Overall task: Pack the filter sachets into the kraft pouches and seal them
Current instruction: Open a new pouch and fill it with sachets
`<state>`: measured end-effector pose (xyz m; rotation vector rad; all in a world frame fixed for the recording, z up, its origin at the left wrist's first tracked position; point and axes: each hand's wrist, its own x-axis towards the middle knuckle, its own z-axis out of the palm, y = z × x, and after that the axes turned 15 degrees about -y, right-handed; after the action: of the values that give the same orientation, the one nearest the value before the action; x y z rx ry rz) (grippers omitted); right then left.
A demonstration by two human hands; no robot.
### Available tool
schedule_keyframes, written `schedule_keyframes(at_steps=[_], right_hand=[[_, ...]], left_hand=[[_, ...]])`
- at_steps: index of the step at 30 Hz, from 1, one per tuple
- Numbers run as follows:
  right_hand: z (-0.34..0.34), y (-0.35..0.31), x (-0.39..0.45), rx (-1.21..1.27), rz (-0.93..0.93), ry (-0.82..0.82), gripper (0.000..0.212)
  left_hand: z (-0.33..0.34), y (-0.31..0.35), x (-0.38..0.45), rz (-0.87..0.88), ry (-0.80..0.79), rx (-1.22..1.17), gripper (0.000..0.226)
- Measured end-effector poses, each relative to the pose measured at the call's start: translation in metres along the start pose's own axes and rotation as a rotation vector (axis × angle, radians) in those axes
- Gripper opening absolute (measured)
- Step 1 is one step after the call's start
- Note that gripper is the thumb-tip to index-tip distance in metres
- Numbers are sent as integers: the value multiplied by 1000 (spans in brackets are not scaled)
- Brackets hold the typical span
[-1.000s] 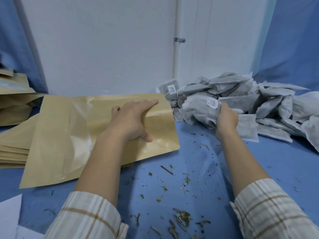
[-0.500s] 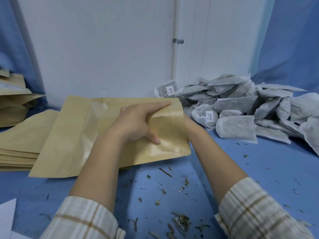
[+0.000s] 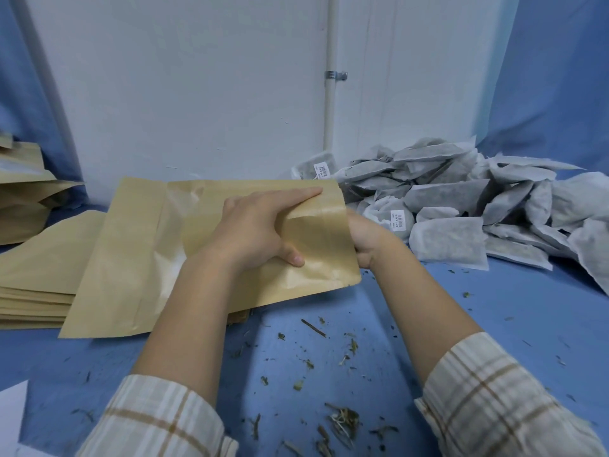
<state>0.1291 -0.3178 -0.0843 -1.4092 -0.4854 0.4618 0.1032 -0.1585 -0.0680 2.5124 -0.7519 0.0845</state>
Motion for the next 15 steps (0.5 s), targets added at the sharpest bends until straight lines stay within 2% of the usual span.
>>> schedule_keyframes(at_steps=[1, 2, 4, 5, 6, 7, 8, 9, 11, 13, 15], right_hand=[[-5, 1, -1, 3, -75, -13, 13], [-12, 1, -2, -77, -117, 74, 17], [-29, 2, -4, -327, -166, 396, 19], [-41, 6, -6, -538, -119, 616, 19], [-55, 13, -9, -828, 17, 797, 20], [-68, 20, -15, -1101, 240, 906, 22], [-80, 27, -22, -1238, 480, 941, 25], [-87, 33, -27, -1245, 689, 929, 30], [-95, 40, -33, -1089, 923, 879, 42], [-98, 45, -32, -1004, 976, 881, 48], [-101, 49, -30, -1085, 905, 946, 47]], left_hand=[[0, -1, 1, -7, 18, 17, 100], [0, -2, 1, -18, 33, 42, 100], [1, -4, 2, -40, 60, 85, 101], [2, -5, 2, -49, 67, 92, 101], [2, -6, 2, -55, 68, 94, 101], [3, -6, 2, -60, 63, 97, 101], [3, -6, 2, -61, 56, 103, 101], [3, -6, 3, -62, 49, 112, 101], [4, -6, 3, -65, 38, 125, 101], [4, -6, 3, -70, 34, 129, 101], [4, -7, 3, -71, 35, 122, 101]])
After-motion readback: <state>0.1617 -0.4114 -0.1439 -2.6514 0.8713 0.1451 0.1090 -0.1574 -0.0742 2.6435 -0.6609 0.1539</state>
